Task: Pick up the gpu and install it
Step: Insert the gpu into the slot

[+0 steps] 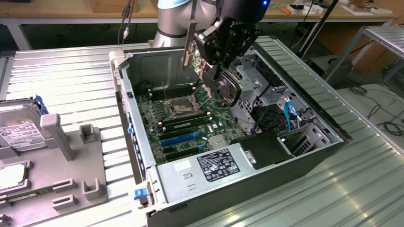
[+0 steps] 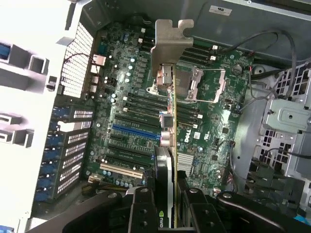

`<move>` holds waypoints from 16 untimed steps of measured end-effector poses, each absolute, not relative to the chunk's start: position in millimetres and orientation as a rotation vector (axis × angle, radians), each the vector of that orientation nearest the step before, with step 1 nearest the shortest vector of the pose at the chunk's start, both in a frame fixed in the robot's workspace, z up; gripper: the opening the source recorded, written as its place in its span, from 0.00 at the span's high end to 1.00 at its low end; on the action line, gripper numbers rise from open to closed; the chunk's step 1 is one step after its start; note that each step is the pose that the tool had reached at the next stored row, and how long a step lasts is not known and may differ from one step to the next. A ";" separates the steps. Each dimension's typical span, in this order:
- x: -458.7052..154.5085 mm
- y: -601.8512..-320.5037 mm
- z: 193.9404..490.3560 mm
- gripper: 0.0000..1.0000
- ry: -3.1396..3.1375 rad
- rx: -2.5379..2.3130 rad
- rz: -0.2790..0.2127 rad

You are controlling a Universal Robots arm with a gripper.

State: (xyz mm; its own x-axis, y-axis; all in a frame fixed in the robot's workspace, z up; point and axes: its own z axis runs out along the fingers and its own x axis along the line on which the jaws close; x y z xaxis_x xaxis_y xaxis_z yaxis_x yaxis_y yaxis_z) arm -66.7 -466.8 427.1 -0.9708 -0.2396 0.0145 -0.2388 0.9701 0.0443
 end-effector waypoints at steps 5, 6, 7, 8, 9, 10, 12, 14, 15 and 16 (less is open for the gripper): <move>-66.7 -466.8 427.2 0.73 -3.088 0.448 -0.065; -66.7 -466.8 427.2 0.73 -3.084 0.474 -0.065; -66.8 -466.8 427.1 0.73 -3.079 0.499 -0.065; -66.8 -466.8 427.2 0.73 -3.075 0.523 -0.064; -66.8 -466.8 427.2 0.73 -3.073 0.534 -0.064; -66.7 -466.8 427.2 0.73 -3.068 0.559 -0.064; -66.7 -466.8 427.1 0.73 -3.063 0.585 -0.064; -66.7 -466.8 427.2 0.73 -3.051 0.641 -0.063; -66.7 -466.8 427.2 0.73 -3.045 0.667 -0.062; -66.8 -466.7 427.2 0.73 -3.041 0.685 -0.062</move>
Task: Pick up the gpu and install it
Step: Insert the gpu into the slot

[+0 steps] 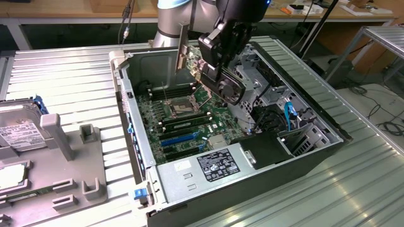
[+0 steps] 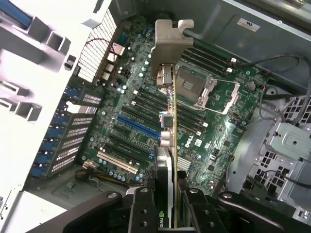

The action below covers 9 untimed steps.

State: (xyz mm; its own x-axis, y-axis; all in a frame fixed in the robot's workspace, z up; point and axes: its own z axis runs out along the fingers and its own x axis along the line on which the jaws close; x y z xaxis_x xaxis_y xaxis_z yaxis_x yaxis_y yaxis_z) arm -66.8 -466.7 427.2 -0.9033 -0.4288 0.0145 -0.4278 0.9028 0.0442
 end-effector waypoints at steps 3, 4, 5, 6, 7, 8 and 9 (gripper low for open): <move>-66.7 -466.8 427.2 0.73 -3.023 0.755 -0.061; -66.7 -466.8 427.2 0.73 -3.019 0.771 -0.061; -66.8 -466.8 427.1 0.73 -3.016 0.784 -0.061; -66.8 -466.8 427.2 0.73 -3.007 0.815 -0.061; -66.7 -466.8 427.2 0.73 -3.000 0.838 -0.060; -66.7 -466.8 427.2 0.73 -2.996 0.854 -0.060; -66.7 -466.8 427.2 0.73 -2.992 0.867 -0.060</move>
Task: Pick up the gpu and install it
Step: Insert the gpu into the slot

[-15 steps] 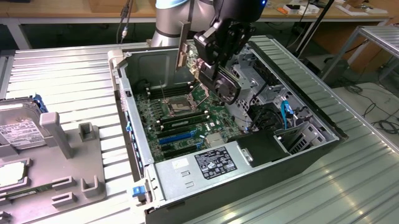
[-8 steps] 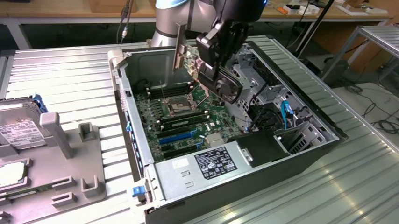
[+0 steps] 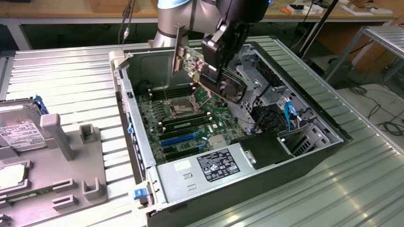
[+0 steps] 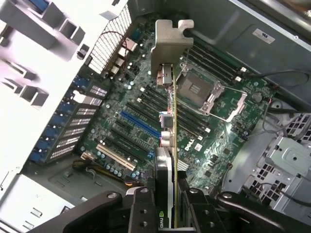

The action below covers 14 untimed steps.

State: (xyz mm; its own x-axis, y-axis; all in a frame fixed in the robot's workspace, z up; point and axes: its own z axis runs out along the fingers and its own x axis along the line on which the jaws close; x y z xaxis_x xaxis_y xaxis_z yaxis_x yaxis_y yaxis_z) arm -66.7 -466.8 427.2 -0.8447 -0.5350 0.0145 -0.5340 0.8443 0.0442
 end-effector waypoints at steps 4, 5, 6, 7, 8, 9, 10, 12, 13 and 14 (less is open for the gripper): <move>-66.7 -466.8 427.1 0.73 -2.964 0.955 -0.059; -66.7 -466.8 427.2 0.73 -2.960 0.967 -0.058; -66.7 -466.8 427.1 0.73 -2.956 0.978 -0.058; -66.7 -466.8 427.2 0.73 -2.951 0.993 -0.058; -66.7 -466.8 427.2 0.73 -2.946 1.007 -0.058; -66.7 -466.8 427.1 0.73 -2.939 1.026 -0.058; -66.8 -466.8 427.2 0.73 -2.927 1.059 -0.057; -66.8 -466.8 427.2 0.73 -2.916 1.086 -0.057; -66.7 -466.8 427.2 0.73 -2.904 1.119 -0.056; -66.8 -466.8 427.2 0.73 -2.891 1.151 -0.056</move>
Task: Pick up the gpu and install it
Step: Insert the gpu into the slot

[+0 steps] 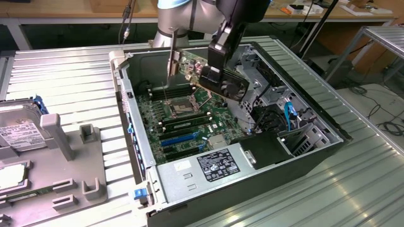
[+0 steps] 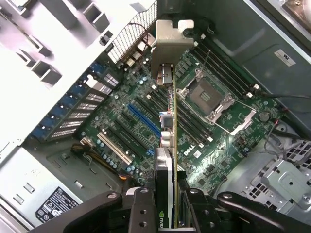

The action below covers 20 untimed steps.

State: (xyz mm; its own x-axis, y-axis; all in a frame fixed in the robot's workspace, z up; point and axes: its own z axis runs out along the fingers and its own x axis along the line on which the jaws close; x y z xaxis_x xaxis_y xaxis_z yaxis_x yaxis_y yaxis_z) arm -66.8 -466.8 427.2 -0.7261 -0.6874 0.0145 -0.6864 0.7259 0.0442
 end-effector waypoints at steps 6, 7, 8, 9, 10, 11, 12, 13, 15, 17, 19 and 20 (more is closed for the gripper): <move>-66.7 -466.8 427.2 0.73 -2.836 1.276 -0.053; -66.7 -466.8 427.2 0.73 -2.826 1.298 -0.053; -66.7 -466.8 427.1 0.73 -2.821 1.308 -0.053; -66.7 -466.8 427.1 0.73 -2.814 1.321 -0.053; -66.7 -466.8 427.2 0.73 -2.805 1.340 -0.052; -66.7 -466.8 427.2 0.73 -2.795 1.362 -0.052; -66.7 -466.8 427.2 0.73 -2.770 1.409 -0.051; -66.7 -466.8 427.1 0.73 -2.763 1.423 -0.051; -66.7 -466.8 427.2 0.73 -2.745 1.457 -0.050; -66.7 -466.8 427.2 0.73 -2.727 1.489 -0.050; -66.7 -466.8 427.2 0.73 -2.708 1.524 -0.049; -66.7 -466.8 427.2 0.73 -2.694 1.547 -0.048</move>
